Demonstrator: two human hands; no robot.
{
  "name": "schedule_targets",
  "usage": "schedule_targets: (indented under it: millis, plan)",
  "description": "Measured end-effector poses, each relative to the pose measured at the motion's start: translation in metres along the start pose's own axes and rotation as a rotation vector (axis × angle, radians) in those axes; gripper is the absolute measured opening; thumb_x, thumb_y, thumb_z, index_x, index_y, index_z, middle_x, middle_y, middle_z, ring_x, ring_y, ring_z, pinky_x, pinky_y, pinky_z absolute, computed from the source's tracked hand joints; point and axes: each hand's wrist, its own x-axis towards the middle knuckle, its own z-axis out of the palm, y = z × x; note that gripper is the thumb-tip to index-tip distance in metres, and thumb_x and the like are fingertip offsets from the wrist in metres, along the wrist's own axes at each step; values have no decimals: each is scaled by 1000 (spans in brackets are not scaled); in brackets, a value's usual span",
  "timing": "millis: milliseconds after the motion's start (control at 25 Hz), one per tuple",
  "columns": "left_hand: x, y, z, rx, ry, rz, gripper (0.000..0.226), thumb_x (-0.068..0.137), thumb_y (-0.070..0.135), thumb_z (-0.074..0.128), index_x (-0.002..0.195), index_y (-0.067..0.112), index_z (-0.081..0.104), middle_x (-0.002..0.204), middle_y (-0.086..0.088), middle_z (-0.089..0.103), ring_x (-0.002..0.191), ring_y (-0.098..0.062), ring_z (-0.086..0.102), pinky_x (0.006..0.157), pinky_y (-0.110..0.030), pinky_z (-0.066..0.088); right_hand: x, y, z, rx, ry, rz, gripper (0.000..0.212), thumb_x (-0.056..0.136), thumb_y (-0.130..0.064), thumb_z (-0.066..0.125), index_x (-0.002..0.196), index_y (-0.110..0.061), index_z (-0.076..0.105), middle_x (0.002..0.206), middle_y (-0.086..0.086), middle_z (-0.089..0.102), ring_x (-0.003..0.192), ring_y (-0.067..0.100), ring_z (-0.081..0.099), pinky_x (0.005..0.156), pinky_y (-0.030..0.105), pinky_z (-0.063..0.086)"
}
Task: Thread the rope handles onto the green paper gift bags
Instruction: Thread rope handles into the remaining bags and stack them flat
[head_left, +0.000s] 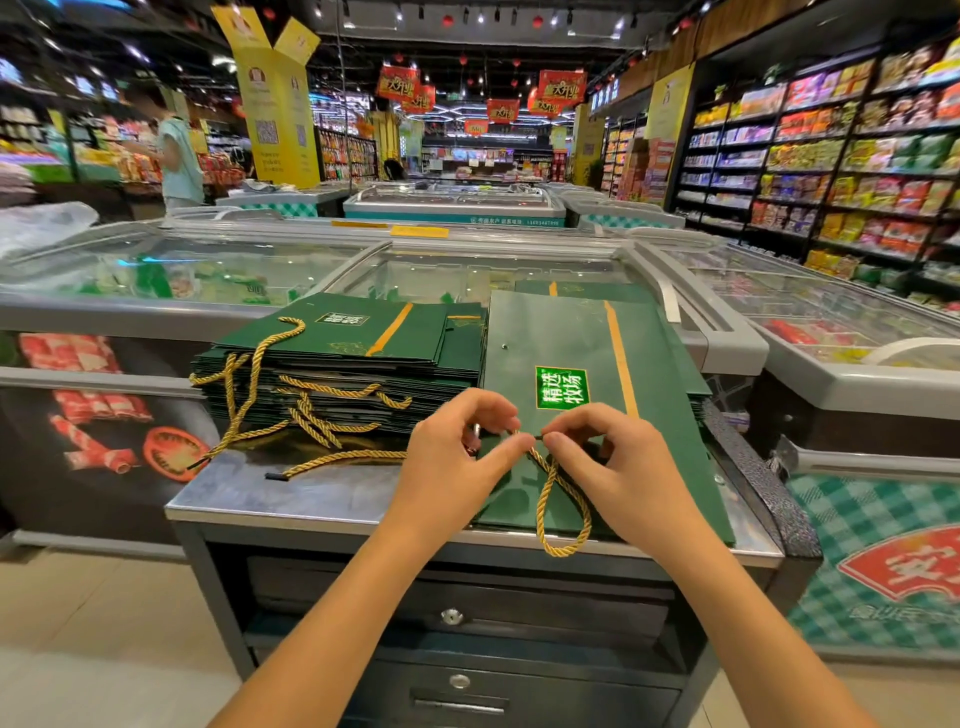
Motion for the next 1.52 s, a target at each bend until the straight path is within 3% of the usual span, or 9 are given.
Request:
schedule_targets:
  millis: [160,400,520,600,720,880,1080,1240,1520]
  plan:
    - [8,-7,-3,-90,171,-156,22,92,15,69,114,18,70,97,3,68,81,-5,62,73,-34,56,-7,-5,-5,70,12,47,8,96,-15,67,91,-22,70,79,-11,69,67,0,58,61,11,43]
    - [11,-8,-6,-258,61,-242,31,90,12,73,120,13,69,87,-6,70,76,-10,61,73,-27,59,-36,-15,-8,67,-6,38,10,95,-12,67,89,-21,68,78,-9,69,64,0,57,58,9,39]
    - [13,-9,-6,-311,9,-285,37,88,11,75,124,13,66,92,-12,70,77,-15,64,77,-34,61,-38,-17,-10,75,-64,39,11,96,-13,66,91,-24,66,80,-5,71,71,11,66,62,21,51]
    - [12,-9,-6,-310,-30,-292,39,88,8,75,125,13,65,85,-8,67,73,-16,63,76,-37,60,-32,-18,-11,94,-80,49,11,96,-12,65,91,-22,66,79,-3,72,66,15,67,63,27,55]
    - [10,-7,-7,-303,-76,-275,35,88,6,73,119,18,64,79,-4,65,70,-20,57,72,-41,58,-9,-17,-9,-6,-36,17,8,95,-15,67,90,-22,68,77,-5,71,66,13,65,61,19,49]
    - [10,-6,-6,-287,-150,-264,38,88,4,72,115,27,59,68,3,61,62,-15,53,63,-34,51,38,-13,3,-25,26,-19,4,93,-18,68,91,-20,70,78,-6,72,70,10,65,65,26,53]
    - [9,-7,-9,-334,-240,-283,48,90,1,65,129,26,54,62,-2,53,61,-23,54,60,-40,52,43,-1,17,52,113,-68,7,91,-12,70,90,-18,72,76,-6,69,69,12,60,64,25,50]
    - [12,-10,-9,-354,-204,-314,35,99,2,47,121,26,59,59,-7,50,46,-13,46,48,-27,42,38,7,17,169,79,-33,13,89,-6,71,88,-19,72,74,1,67,68,25,58,61,34,49]
    - [10,-12,-8,-422,-166,-270,28,100,1,52,117,22,63,93,-14,66,54,-16,54,52,-24,46,31,9,15,202,21,-50,18,83,-1,73,80,-18,71,68,6,63,59,16,50,55,35,44]
